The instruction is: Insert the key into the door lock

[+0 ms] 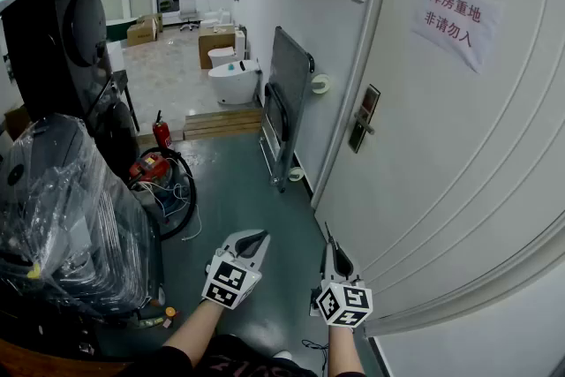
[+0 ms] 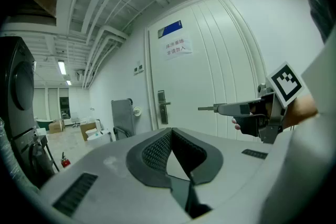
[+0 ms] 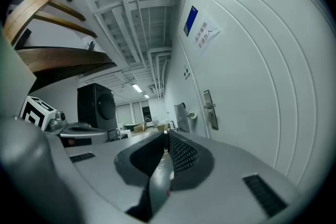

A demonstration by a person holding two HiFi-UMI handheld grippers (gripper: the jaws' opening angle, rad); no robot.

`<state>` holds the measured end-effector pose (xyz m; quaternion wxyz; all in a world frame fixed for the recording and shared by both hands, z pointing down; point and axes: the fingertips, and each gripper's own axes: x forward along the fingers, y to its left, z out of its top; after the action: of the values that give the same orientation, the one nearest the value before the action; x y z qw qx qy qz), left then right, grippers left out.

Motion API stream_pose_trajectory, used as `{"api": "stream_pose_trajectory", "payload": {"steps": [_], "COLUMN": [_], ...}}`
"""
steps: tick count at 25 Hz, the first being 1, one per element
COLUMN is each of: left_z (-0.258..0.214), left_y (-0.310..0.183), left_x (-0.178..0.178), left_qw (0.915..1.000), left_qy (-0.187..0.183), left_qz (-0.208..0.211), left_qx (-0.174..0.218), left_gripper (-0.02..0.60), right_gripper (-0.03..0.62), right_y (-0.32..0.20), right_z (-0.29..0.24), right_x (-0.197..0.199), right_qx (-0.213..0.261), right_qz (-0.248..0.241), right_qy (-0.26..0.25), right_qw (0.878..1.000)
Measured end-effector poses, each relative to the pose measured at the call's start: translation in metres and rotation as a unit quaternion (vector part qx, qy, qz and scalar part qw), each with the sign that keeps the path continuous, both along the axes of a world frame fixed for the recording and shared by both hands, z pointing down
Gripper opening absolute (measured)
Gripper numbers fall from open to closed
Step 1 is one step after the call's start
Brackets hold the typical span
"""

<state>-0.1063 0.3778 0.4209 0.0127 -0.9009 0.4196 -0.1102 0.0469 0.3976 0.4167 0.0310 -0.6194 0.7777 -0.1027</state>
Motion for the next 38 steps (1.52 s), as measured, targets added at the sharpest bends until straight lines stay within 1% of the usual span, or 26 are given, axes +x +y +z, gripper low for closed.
{"api": "stream_pose_trajectory", "payload": {"steps": [9, 14, 18, 22, 29, 33, 38], "left_z": [0.000, 0.002, 0.006, 0.010, 0.018, 0.022, 0.023], "left_y": [-0.010, -0.013, -0.011, -0.012, -0.016, -0.024, -0.038], "left_x": [-0.008, -0.015, -0.029, -0.053, -0.093, -0.102, -0.102], "left_qw": [1.0000, 1.0000, 1.0000, 1.0000, 0.9999, 0.9999, 0.9999], "left_qy": [0.002, 0.001, 0.000, -0.003, -0.005, -0.001, 0.001], "left_qz": [0.005, 0.002, 0.001, -0.003, -0.005, -0.003, 0.005], "left_qx": [0.002, -0.001, -0.006, -0.008, -0.012, -0.014, -0.014], "left_gripper": [0.012, 0.012, 0.012, 0.012, 0.012, 0.012, 0.012], "right_gripper": [0.078, 0.078, 0.078, 0.078, 0.078, 0.078, 0.078], "right_y": [-0.010, -0.013, -0.016, -0.021, -0.027, -0.032, -0.046], "right_z": [0.004, 0.004, 0.008, 0.011, 0.018, 0.024, 0.023], "right_x": [-0.009, -0.017, -0.034, -0.060, -0.093, -0.104, -0.105], "right_qx": [-0.004, -0.004, -0.009, -0.011, -0.008, -0.012, -0.011], "right_qz": [0.003, -0.005, -0.015, -0.025, -0.025, -0.024, -0.015], "right_qy": [0.005, 0.004, 0.004, 0.009, 0.007, 0.011, 0.012], "right_qw": [1.000, 1.000, 1.000, 1.000, 1.000, 1.000, 1.000]}}
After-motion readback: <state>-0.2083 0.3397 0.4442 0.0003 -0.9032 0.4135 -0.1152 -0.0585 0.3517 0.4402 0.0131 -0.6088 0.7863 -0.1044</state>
